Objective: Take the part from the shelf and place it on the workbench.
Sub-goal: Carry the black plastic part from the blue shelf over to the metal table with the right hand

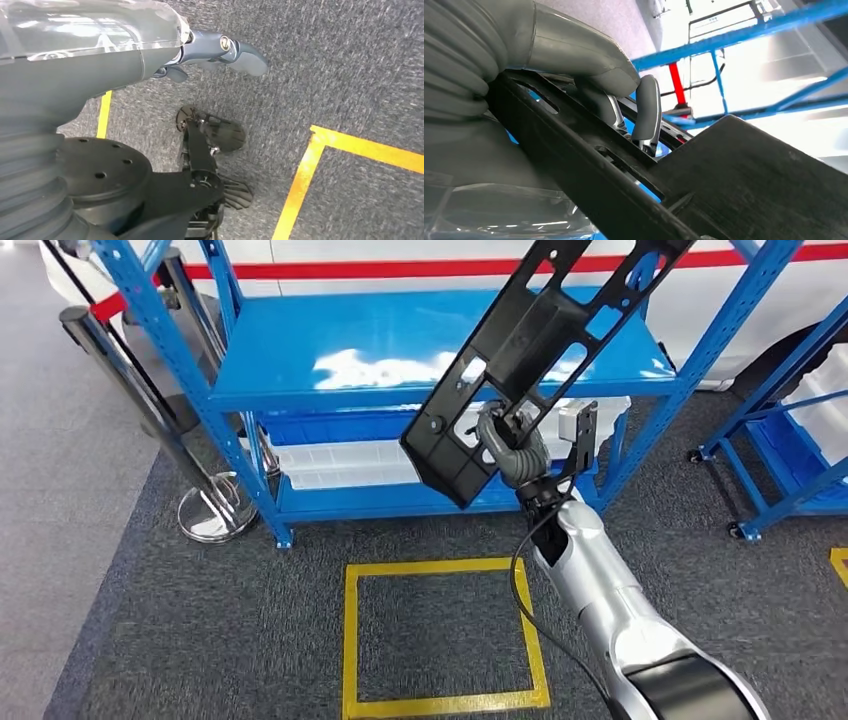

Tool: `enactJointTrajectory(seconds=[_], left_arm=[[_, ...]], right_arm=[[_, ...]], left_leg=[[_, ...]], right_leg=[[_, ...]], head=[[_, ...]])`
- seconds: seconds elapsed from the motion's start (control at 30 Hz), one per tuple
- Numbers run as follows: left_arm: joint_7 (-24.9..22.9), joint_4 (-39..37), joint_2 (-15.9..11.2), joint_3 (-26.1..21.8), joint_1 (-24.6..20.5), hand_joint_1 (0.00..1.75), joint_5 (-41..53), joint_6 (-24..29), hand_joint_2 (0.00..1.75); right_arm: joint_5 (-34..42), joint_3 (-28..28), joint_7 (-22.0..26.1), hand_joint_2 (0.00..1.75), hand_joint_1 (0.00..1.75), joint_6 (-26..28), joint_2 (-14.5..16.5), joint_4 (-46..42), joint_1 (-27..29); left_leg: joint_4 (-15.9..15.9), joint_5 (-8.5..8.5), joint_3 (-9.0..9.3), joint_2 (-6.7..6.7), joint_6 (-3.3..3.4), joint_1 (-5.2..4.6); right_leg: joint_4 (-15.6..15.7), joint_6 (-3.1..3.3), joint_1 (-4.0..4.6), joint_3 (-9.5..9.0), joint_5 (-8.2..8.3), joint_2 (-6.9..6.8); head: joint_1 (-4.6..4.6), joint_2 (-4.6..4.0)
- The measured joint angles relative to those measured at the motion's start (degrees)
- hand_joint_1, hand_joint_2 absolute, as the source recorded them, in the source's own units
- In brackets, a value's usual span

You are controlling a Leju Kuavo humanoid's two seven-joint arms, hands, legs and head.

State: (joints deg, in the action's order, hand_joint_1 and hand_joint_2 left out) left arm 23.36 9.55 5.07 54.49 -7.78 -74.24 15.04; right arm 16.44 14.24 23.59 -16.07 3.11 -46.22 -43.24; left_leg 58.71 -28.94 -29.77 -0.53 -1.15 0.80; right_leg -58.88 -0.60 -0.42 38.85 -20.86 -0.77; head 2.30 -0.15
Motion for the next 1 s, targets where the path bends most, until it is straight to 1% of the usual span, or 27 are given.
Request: enactJointTrajectory(seconds=[0.07, 0.1, 0.13, 0.17, 0.2, 0.23, 0.27, 0.3, 0.33, 0.37, 0.43, 0.47, 0.5, 0.57, 0.6, 0.63, 0.67, 0.7, 0.73, 0.77, 0.8, 0.83, 0.87, 0.9, 0.93, 0.97, 1.0], left_arm=[[0.1, 0.0, 0.0, 0.0, 0.2, 0.00, 0.0, 0.0, 1.75], [0.1, 0.0, 0.0, 0.0, 0.2, 0.00, -0.1, 0.0, 1.75], [0.1, 0.0, 0.0, 0.0, 0.3, 0.00, -0.1, 0.1, 1.75], [0.2, 0.0, 0.1, 0.0, 0.3, 0.00, -0.2, 0.2, 1.75], [0.3, 0.0, 0.1, 0.0, 0.4, 0.00, -0.2, 0.3, 1.75], [0.3, 0.0, 0.1, 0.0, 0.5, 0.00, -0.2, 0.4, 1.75], [0.4, 0.0, 0.1, 0.0, 0.6, 0.00, -0.1, 0.5, 1.75], [0.4, 0.0, 0.1, 0.0, 0.7, 0.00, 0.1, 0.5, 1.75], [0.5, 0.0, 0.1, 0.0, 0.8, 0.00, 0.3, 0.5, 1.75], [0.5, 0.0, 0.1, 0.0, 0.9, 0.00, 0.5, 0.4, 1.75], [0.6, 0.0, 0.2, 0.0, 1.1, 0.00, 0.9, 0.1, 1.75], [0.6, 0.0, 0.2, 0.0, 1.1, 0.00, 1.1, 0.0, 1.75], [0.5, 0.0, 0.2, 0.1, 1.1, 0.00, 1.2, -0.1, 1.75], [0.3, 0.0, 0.2, 0.2, 1.2, 0.00, 1.6, -0.1, 1.75], [0.1, 0.0, 0.2, 0.3, 1.2, 0.00, 1.9, -0.1, 1.75], [0.0, 0.0, 0.2, 0.3, 1.3, 0.00, 2.0, -0.1, 1.75], [-0.2, 0.0, 0.2, 0.4, 1.3, 0.00, 2.1, 0.0, 1.75], [-0.2, 0.0, 0.2, 0.4, 1.3, 0.00, 2.2, 0.0, 1.75], [-0.3, 0.0, 0.2, 0.5, 1.3, 0.00, 2.2, 0.0, 1.75], [-0.3, 0.0, 0.2, 0.5, 1.3, 0.00, 2.2, 0.1, 1.75], [-0.3, 0.0, 0.2, 0.5, 1.3, 0.00, 2.2, 0.1, 1.75], [-0.3, 0.0, 0.2, 0.5, 1.2, 0.00, 2.2, 0.1, 1.75], [-0.3, 0.0, 0.2, 0.5, 1.2, 0.00, 2.3, 0.2, 1.75], [-0.3, 0.0, 0.2, 0.6, 1.1, 0.00, 2.4, 0.3, 1.75], [-0.4, 0.0, 0.3, 0.6, 0.9, 0.00, 2.5, 0.4, 1.75], [-0.5, 0.0, 0.3, 0.6, 0.7, 0.00, 2.7, 0.5, 1.75], [-0.6, 0.0, 0.3, 0.7, 0.5, 0.00, 2.8, 0.5, 1.75]], right_arm=[[-1.1, 0.5, 1.4, 1.75, 1.75, 0.2, 0.0, -0.4, 2.5], [-1.4, 0.8, 2.1, 1.75, 1.75, 0.2, -0.1, -0.4, 4.1], [-1.6, 1.0, 2.8, 1.75, 1.75, 0.1, -0.1, -0.4, 5.8], [-1.6, 1.1, 3.5, 1.75, 1.75, -0.1, 0.0, -0.2, 7.6], [-1.4, 1.2, 4.1, 1.75, 1.75, -0.4, 0.1, 0.0, 9.3], [-1.2, 1.2, 4.5, 1.75, 1.75, -0.5, 0.3, 0.4, 10.9], [-1.0, 1.2, 5.0, 1.75, 1.75, -0.6, 0.5, 0.8, 12.5], [-0.9, 1.2, 5.4, 1.75, 1.75, -0.5, 0.7, 1.1, 14.1], [-0.9, 1.2, 5.7, 1.75, 1.75, -0.4, 0.9, 1.4, 15.7], [-1.0, 1.2, 5.9, 1.75, 1.75, -0.1, 1.2, 1.6, 17.1], [-1.3, 1.2, 6.0, 1.75, 1.75, 0.4, 1.7, 1.2, 19.4], [-1.5, 1.2, 6.0, 1.75, 1.75, 0.7, 2.0, 0.9, 20.2], [-1.8, 1.2, 6.0, 1.75, 1.75, 1.0, 2.1, 0.4, 21.0], [-2.2, 1.2, 5.8, 1.75, 1.75, 1.7, 2.3, -0.5, 22.4], [-2.4, 1.2, 5.7, 1.75, 1.75, 2.0, 2.5, -1.1, 23.2], [-2.5, 1.2, 5.6, 1.75, 1.75, 2.1, 2.6, -1.8, 23.8], [-2.6, 1.2, 5.4, 1.75, 1.75, 2.2, 2.9, -2.3, 24.4], [-2.7, 1.2, 5.3, 1.75, 1.75, 2.3, 3.0, -2.9, 24.9], [-2.8, 1.2, 5.2, 1.75, 1.75, 2.3, 3.2, -3.3, 25.3], [-2.8, 1.2, 5.1, 1.75, 1.75, 2.4, 3.2, -3.7, 25.8], [-2.9, 1.1, 5.0, 1.75, 1.75, 2.4, 3.2, -3.9, 26.2], [-2.9, 1.1, 5.0, 1.75, 1.75, 2.4, 3.2, -4.2, 26.6], [-2.9, 1.1, 4.9, 1.75, 1.75, 2.5, 3.2, -4.5, 26.9], [-2.9, 1.0, 4.9, 1.75, 1.75, 2.7, 3.3, -4.9, 27.3], [-2.9, 0.9, 4.8, 1.75, 1.75, 2.8, 3.3, -5.4, 27.7], [-2.9, 0.7, 4.7, 1.75, 1.75, 3.0, 3.3, -5.9, 28.2], [-2.9, 0.6, 4.5, 1.75, 1.75, 3.2, 3.3, -6.3, 28.6]], left_leg=[[-0.4, 0.69, -0.53, 0.07, 1.00, 0.00], [-0.6, 1.31, -0.93, 0.18, 1.56, 0.09], [-0.8, 2.03, -1.50, 0.28, 2.04, 0.23], [-0.9, 2.75, -2.16, 0.37, 2.38, 0.27], [-0.9, 3.41, -3.02, 0.35, 2.58, 0.24], [-0.8, 4.01, -3.87, 0.35, 2.61, 0.20], [-0.7, 4.55, -4.70, 0.35, 2.59, 0.16], [-0.6, 5.02, -5.44, 0.35, 2.54, 0.13], [-0.4, 5.47, -6.18, 0.33, 2.42, 0.12], [-0.3, 5.89, -6.83, 0.32, 2.26, 0.11], [0.0, 6.72, -7.81, 0.33, 1.69, 0.00], [-0.1, 7.12, -7.96, 0.39, 1.36, -0.05], [-0.2, 7.58, -8.01, 0.44, 1.01, -0.07], [-0.4, 8.22, -8.01, 0.48, 0.29, -0.03], [-0.1, 7.64, -8.35, 0.46, -0.03, 0.00], [1.1, 5.96, -8.90, 0.44, -0.27, 0.03], [3.7, 3.24, -9.76, 0.43, -0.46, 0.09], [7.2, 0.16, -10.78, 0.43, -0.63, 0.09], [11.2, -2.40, -11.64, 0.43, -0.77, 0.11], [14.7, -3.75, -12.08, 0.43, -0.91, 0.11], [16.4, -3.55, -11.69, 0.44, -0.99, 0.12], [16.3, -2.31, -10.38, 0.44, -1.00, 0.13], [13.9, -0.74, -7.88, 0.44, -0.91, 0.14], [9.8, 0.04, -4.50, 0.42, -0.72, 0.11], [5.1, -0.14, -1.15, 0.36, -0.47, 0.03], [1.4, -0.71, 1.35, 0.30, -0.19, -0.09], [-0.8, -1.42, 2.72, 0.23, 0.09, -0.21]], right_leg=[[0.1, -0.76, -0.09, 0.09, 0.53, 0.03], [-0.4, -1.06, -0.20, 0.42, -0.33, 0.10], [-1.9, -1.32, -0.31, 1.04, -2.27, 0.21], [-4.7, -1.53, -0.43, 1.97, -5.09, 0.31], [-8.4, -1.72, -0.45, 3.02, -8.04, 0.38], [-12.2, -1.89, -0.47, 3.87, -10.17, 0.44], [-15.0, -1.99, -0.47, 4.11, -11.03, 0.47], [-16.1, -2.00, -0.47, 3.56, -10.71, 0.48], [-15.0, -1.89, -0.47, 1.85, -9.49, 0.49], [-11.8, -1.66, -0.44, -0.92, -8.21, 0.49], [-3.6, -0.94, -0.15, -6.86, -7.89, 0.52], [-0.9, -0.56, 0.03, -8.58, -8.24, 0.57], [0.4, -0.18, 0.23, -9.18, -8.61, 0.62], [0.7, 0.64, 0.20, -8.72, -7.71, 0.56], [0.9, 1.16, 0.08, -8.35, -7.16, 0.46], [1.1, 1.67, -0.09, -7.82, -6.50, 0.36], [1.2, 2.09, -0.22, -7.10, -5.77, 0.29], [1.2, 2.35, -0.18, -6.25, -5.12, 0.31], [1.1, 2.45, -0.15, -5.35, -4.43, 0.31], [1.1, 2.42, -0.10, -4.45, -3.77, 0.29], [1.0, 2.33, -0.07, -3.53, -3.12, 0.25], [0.9, 2.20, -0.05, -2.65, -2.52, 0.22], [0.7, 2.04, -0.05, -1.81, -1.96, 0.23], [0.4, 1.82, -0.01, -1.06, -1.44, 0.24], [0.1, 1.55, 0.06, -0.49, -1.01, 0.26], [0.0, 1.23, 0.13, -0.18, -0.55, 0.25], [0.0, 0.89, 0.19, -0.06, -0.12, 0.22]], head=[[-0.01, -0.01], [-0.01, -0.01], [-0.02, -0.02], [-0.03, -0.02], [-0.04, -0.02], [-0.04, -0.02], [-0.04, -0.02], [-0.04, -0.02], [-0.04, -0.02], [-0.04, -0.02], [0.02, -0.01], [0.06, -0.01], [0.10, -0.01], [0.13, -0.02], [0.13, -0.02], [0.14, -0.02], [0.15, -0.02], [0.15, -0.02], [0.16, -0.02], [0.16, -0.02], [0.15, -0.02], [0.16, -0.02], [0.16, -0.02], [0.17, -0.02], [0.17, -0.01], [0.15, -0.01], [0.15, -0.01]])
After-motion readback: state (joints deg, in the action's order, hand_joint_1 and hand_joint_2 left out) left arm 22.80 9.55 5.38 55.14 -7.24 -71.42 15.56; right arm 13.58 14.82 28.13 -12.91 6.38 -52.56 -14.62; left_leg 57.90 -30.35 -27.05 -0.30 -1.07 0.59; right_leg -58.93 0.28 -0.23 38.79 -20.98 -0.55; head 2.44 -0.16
